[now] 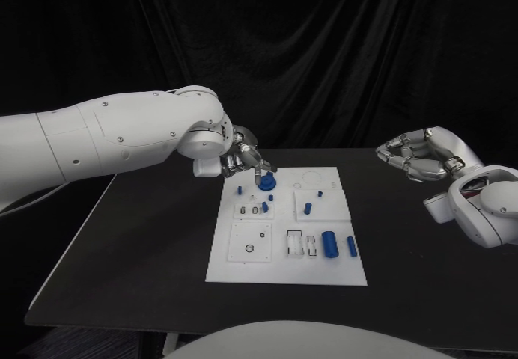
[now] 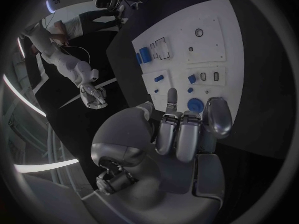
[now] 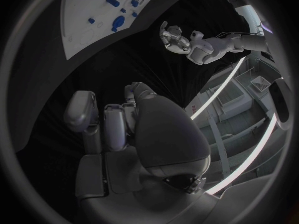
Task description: Assemble the parts on the task board
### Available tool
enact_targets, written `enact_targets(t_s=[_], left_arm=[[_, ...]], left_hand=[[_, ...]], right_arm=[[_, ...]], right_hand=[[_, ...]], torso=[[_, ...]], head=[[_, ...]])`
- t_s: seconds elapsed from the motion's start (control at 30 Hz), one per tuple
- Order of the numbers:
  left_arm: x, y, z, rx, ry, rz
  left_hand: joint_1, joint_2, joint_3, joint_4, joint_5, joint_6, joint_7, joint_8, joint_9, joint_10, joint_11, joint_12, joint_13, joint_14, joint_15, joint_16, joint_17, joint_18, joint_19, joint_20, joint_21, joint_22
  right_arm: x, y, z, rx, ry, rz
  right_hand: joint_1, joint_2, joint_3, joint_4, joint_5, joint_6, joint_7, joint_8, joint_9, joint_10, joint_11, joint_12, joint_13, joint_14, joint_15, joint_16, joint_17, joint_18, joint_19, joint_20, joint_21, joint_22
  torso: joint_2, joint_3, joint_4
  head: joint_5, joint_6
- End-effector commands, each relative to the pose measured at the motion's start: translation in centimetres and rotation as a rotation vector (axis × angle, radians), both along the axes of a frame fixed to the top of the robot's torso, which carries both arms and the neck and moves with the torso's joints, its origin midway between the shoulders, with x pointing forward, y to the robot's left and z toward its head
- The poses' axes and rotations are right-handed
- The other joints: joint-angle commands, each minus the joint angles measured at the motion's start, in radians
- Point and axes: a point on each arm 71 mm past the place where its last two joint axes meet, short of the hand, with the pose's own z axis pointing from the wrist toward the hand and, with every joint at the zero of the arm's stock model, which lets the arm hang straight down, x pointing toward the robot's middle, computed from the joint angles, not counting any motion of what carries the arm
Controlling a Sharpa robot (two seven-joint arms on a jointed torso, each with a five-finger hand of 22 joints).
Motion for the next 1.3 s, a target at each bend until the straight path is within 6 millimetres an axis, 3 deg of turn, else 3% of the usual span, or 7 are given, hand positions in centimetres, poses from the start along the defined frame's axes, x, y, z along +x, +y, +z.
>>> enact_targets(t_s=[0.03, 0.17, 0.23, 0.33, 0.57, 0.87, 1.3], left_arm=[[0.2, -0.1, -0.2, 0.111, 0.018, -0.022], [0.5, -0.8, -0.6, 0.121, 0.018, -0.017], [0.6, -0.9, -0.8, 0.123, 0.019, -0.012], [0.9, -1.0, -1.5, 0.129, 0.025, 0.006], [1.3, -0.9, -3.4, 0.138, 0.047, 0.043], [1.0, -0.7, -5.8, 0.134, 0.078, 0.066], [0.9, -0.7, -7.0, 0.101, 0.064, 0.099]], left_hand=[[0.012, 0.004, 0.001, -0.006, 0.011, 0.003, -0.008, 0.001, 0.014, 0.105, -0.01, 0.003, 0.263, 0.103, -0.01, -0.001, 0.263, -0.005, 0.008, -0.003, 0.005, 0.002], [0.017, 0.007, 0.004, -0.009, 0.022, 0.009, -0.011, -0.001, 0.028, 0.105, -0.013, 0.003, 0.263, 0.103, -0.013, -0.001, 0.263, -0.005, 0.01, -0.006, 0.003, 0.001], [0.038, 0.011, 0.019, -0.029, 0.056, 0.016, -0.017, -0.004, 0.047, 0.105, -0.018, 0.003, 0.263, 0.103, -0.02, -0.001, 0.263, -0.004, 0.013, -0.011, 0.0, -0.001], [0.039, 0.006, 0.026, -0.038, 0.063, 0.037, -0.025, -0.008, 0.067, 0.105, -0.026, 0.003, 0.263, 0.103, -0.027, -0.001, 0.263, -0.006, 0.028, -0.018, 0.001, 0.008], [0.03, 0.001, 0.029, -0.042, 0.064, 0.055, -0.031, -0.028, 0.085, 0.105, -0.035, 0.003, 0.263, 0.103, -0.036, -0.001, 0.263, -0.005, 0.035, -0.028, -0.004, 0.003], [0.017, 0.001, 0.031, -0.038, 0.062, 0.074, -0.037, -0.038, 0.104, 0.105, -0.04, 0.003, 0.263, 0.103, -0.041, -0.001, 0.263, -0.004, 0.037, -0.033, -0.011, -0.004], [0.013, 0.005, 0.038, -0.038, 0.069, 0.073, -0.039, -0.05, 0.123, 0.105, -0.042, 0.003, 0.263, 0.103, -0.045, -0.001, 0.263, 0.0, 0.027, -0.038, -0.023, -0.021]], right_arm=[[0.0, 0.1, -0.3, -0.026, 0.005, -0.021], [0.0, 0.4, -0.6, -0.035, 0.021, -0.008], [0.0, 0.5, -0.8, -0.038, 0.026, -0.004], [0.0, 0.6, -1.1, -0.043, 0.041, 0.002], [-0.3, 0.7, -1.8, -0.05, 0.061, 0.009], [-0.3, 0.9, -2.1, -0.047, 0.039, 0.016], [-0.2, 1.3, -2.5, -0.046, 0.043, 0.034]], right_hand=[[0.007, -0.004, 0.005, 0.0, 0.007, -0.003, -0.004, 0.005, 0.001, 0.004, -0.011, -0.008, -0.036, 0.024, 0.0, -0.002, 0.047, -0.004, 0.004, 0.0, -0.005, 0.106], [0.009, -0.005, 0.007, -0.001, 0.012, -0.005, -0.003, 0.005, 0.001, 0.003, -0.01, -0.009, -0.038, 0.023, 0.0, -0.004, 0.045, -0.004, 0.003, 0.0, -0.009, 0.105], [0.01, -0.005, 0.007, -0.001, 0.014, -0.006, -0.003, 0.004, 0.001, 0.002, -0.01, -0.01, -0.04, 0.023, 0.0, -0.005, 0.044, -0.003, 0.002, 0.0, -0.012, 0.104], [0.011, -0.005, 0.009, -0.002, 0.017, -0.006, -0.003, 0.005, 0.001, 0.001, -0.01, -0.011, -0.041, 0.022, 0.001, -0.007, 0.042, -0.002, 0.001, 0.0, -0.017, 0.103], [0.014, -0.006, 0.01, -0.004, 0.022, -0.007, -0.002, 0.005, 0.002, 0.0, -0.009, -0.012, -0.042, 0.022, 0.001, -0.008, 0.042, -0.002, 0.0, 0.0, -0.019, 0.103], [0.024, -0.01, 0.014, -0.013, 0.027, -0.006, -0.002, 0.006, 0.003, 0.002, -0.009, -0.011, -0.04, 0.023, 0.001, -0.006, 0.043, -0.002, 0.002, 0.0, -0.017, 0.104], [0.023, -0.011, 0.014, -0.012, 0.028, -0.007, -0.001, 0.006, 0.003, 0.003, -0.008, -0.011, -0.04, 0.024, 0.001, -0.006, 0.043, -0.002, 0.002, 0.0, -0.019, 0.104]], torso=[[0.002, 0.0059, -0.0026], [0.004, 0.0085, -0.0109], [0.006, 0.0099, -0.0126], [0.008, 0.0105, -0.0128], [0.015, 0.012, -0.0193], [0.011, 0.0135, -0.0172], [0.01, 0.0154, -0.0232]], head=[[0.003, -0.01], [0.016, -0.022], [0.022, -0.026], [0.024, -0.033], [0.038, -0.033], [0.028, -0.033], [0.035, -0.033]])
